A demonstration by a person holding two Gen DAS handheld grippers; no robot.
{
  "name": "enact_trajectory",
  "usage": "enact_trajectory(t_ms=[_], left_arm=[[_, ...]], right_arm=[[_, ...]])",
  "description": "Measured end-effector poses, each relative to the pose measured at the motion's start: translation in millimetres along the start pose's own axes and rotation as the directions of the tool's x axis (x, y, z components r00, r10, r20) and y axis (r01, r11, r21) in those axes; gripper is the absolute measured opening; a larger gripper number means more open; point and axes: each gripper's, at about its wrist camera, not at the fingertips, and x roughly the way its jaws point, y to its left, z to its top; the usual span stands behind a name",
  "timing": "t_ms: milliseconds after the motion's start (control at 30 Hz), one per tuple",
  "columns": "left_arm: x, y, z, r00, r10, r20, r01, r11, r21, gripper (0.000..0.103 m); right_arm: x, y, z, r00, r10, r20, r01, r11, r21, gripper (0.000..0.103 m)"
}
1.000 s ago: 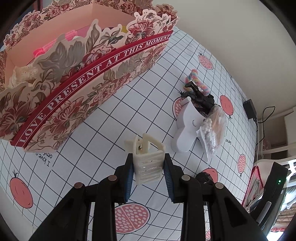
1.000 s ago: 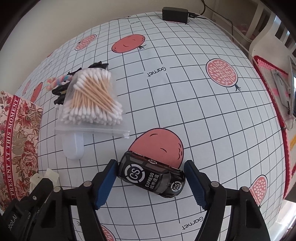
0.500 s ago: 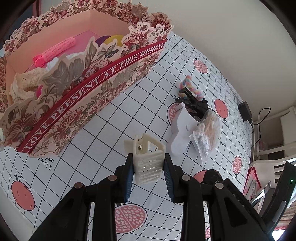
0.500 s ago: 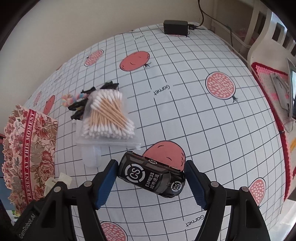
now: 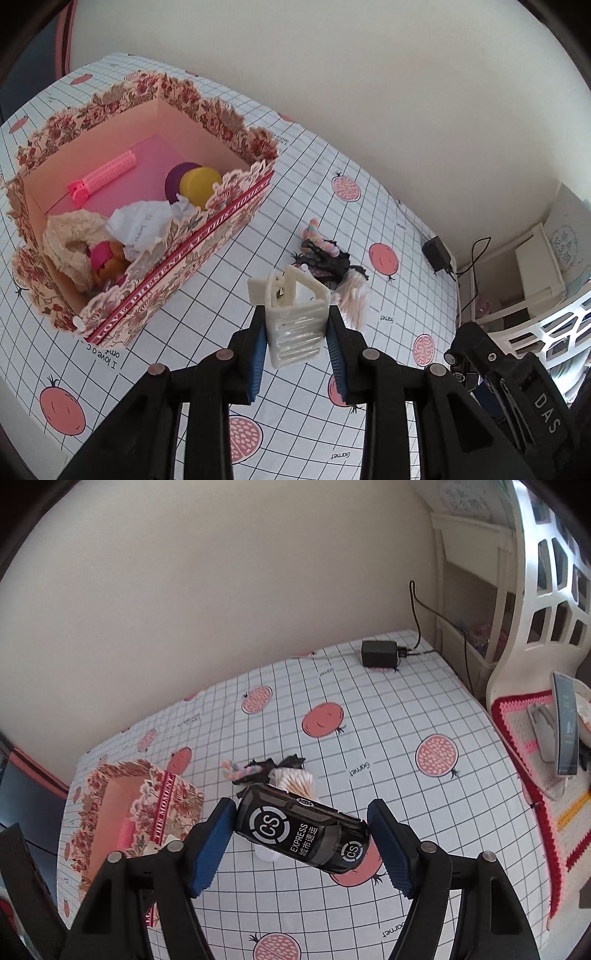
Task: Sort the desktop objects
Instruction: 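Lift and carry the cream clip and black car over the pink floral box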
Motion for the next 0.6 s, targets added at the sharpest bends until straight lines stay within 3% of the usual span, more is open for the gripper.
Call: enact_trajectory(t_ms=[333,600], left_arm=[[-49,-5,13,0.991,-0.052,0.123,0.049,0.998,0.032,0.032],[-56,9,21,0.988,-0.053,0.143,0.053,0.999,0.005,0.032]], right_arm=[[-37,6,12,0.995,0.046,0.089,-0.043,0.998,-0.039,0.076],[-28,11,10,0.996,0.052,0.070,-0.047,0.997,-0.061,0.076]])
